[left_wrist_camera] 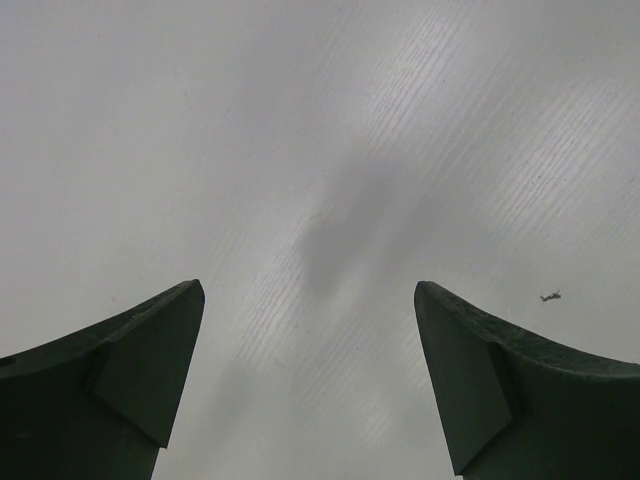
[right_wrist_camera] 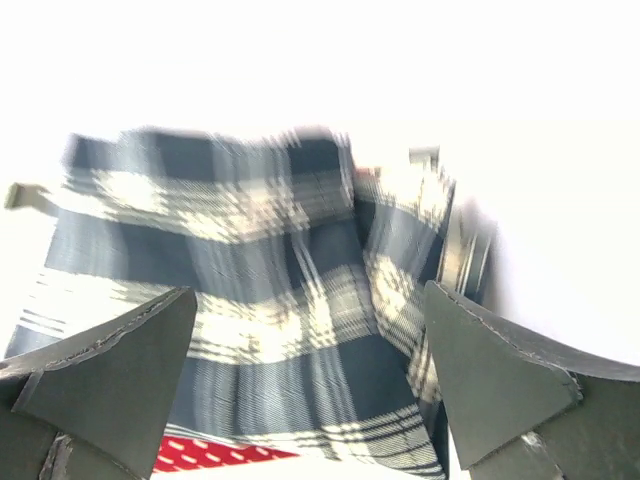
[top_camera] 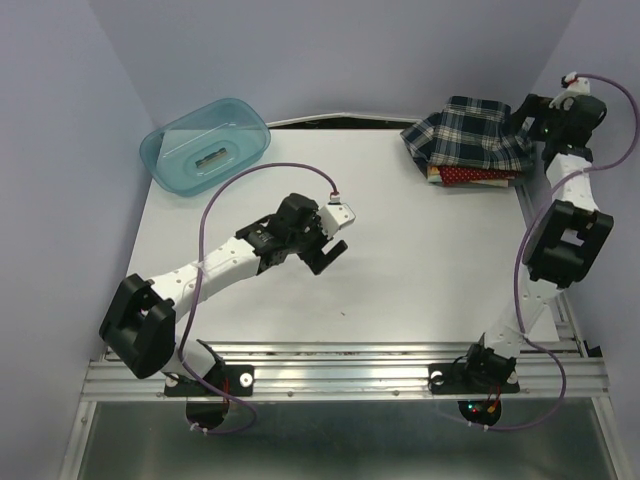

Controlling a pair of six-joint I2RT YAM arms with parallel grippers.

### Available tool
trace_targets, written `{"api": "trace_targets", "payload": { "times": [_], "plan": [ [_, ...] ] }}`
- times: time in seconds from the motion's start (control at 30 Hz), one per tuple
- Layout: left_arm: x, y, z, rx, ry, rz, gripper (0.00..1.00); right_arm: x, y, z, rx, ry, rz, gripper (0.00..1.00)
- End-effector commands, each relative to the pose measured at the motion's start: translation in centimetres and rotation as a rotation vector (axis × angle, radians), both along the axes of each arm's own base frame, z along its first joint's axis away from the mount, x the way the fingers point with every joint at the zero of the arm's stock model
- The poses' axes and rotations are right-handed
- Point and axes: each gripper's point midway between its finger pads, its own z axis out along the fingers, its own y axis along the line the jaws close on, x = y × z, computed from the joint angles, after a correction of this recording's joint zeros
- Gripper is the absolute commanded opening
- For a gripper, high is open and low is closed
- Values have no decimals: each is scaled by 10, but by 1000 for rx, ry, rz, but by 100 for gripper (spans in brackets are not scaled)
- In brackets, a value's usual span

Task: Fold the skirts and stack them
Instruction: Neatly place the folded skirt to the corner

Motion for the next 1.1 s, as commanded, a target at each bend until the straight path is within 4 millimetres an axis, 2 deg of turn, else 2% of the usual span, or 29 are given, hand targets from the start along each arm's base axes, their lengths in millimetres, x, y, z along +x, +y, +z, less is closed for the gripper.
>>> {"api": "trace_targets", "payload": {
  "times": [0.0,0.03,0.07,0.1,0.13,0.2,0.23,0.27,0.3,0.33,0.4,0.43,0.47,0.5,0.53,0.67,0.7,0.77,0.8,0.87,0.9,0.93,0.97,1.0,1.03,1.07],
  "plan": [
    [8,-6,28,-59,-47,5,99,-17,13,134,-53,-341,16,100],
    [8,-7,29,-63,-50,4,99,-20,14,143,-46,-368,5,100],
    [8,-7,30,-64,-53,3,99,-25,23,160,-48,-400,17,100],
    [8,-7,30,-63,-52,3,99,-29,26,166,-42,-416,23,100],
    [9,-7,32,-66,-55,3,99,-33,30,163,-31,-417,36,100],
    [9,-8,30,-66,-51,2,99,-36,55,169,-9,-440,116,92],
    [9,-9,32,-70,-53,1,99,-39,64,172,-2,-446,135,86],
    [10,-9,32,-70,-51,2,99,-38,73,165,21,-432,162,73],
    [10,-10,33,-71,-52,2,99,-36,85,163,30,-428,186,67],
    [11,-11,36,-76,-55,3,98,-33,88,156,45,-416,186,53],
    [14,-13,40,-87,-57,5,99,-21,97,136,76,-376,197,40],
    [14,-15,42,-89,-57,4,99,-21,97,138,81,-375,195,36],
    [15,-15,42,-91,-52,9,99,-12,101,126,103,-347,196,29],
    [15,-16,44,-95,-53,7,99,-8,100,119,109,-334,193,27],
    [17,-17,47,-102,-55,6,99,0,102,104,118,-311,185,26],
    [21,-19,52,-111,-53,15,99,20,110,82,131,-288,162,24],
    [22,-18,52,-112,-50,18,99,28,105,64,140,-262,142,24],
    [24,-18,52,-116,-44,24,99,40,103,61,121,-271,126,23],
    [25,-18,52,-116,-41,27,99,50,104,40,116,-243,120,23],
    [27,-17,51,-118,-33,33,99,62,101,39,74,-264,105,23],
    [27,-17,52,-119,-31,34,99,66,99,35,67,-266,98,24],
    [28,-17,51,-120,-29,33,99,74,104,15,73,-244,107,25],
    [29,-16,50,-118,-25,37,99,80,103,17,61,-262,108,29],
    [30,-15,48,-116,-21,39,99,85,100,-2,64,-242,103,30],
    [31,-15,47,-114,-18,39,99,87,100,4,59,-258,101,31],
    [34,-15,44,-112,-11,42,99,93,105,-9,63,-250,111,36]
  ]
}}
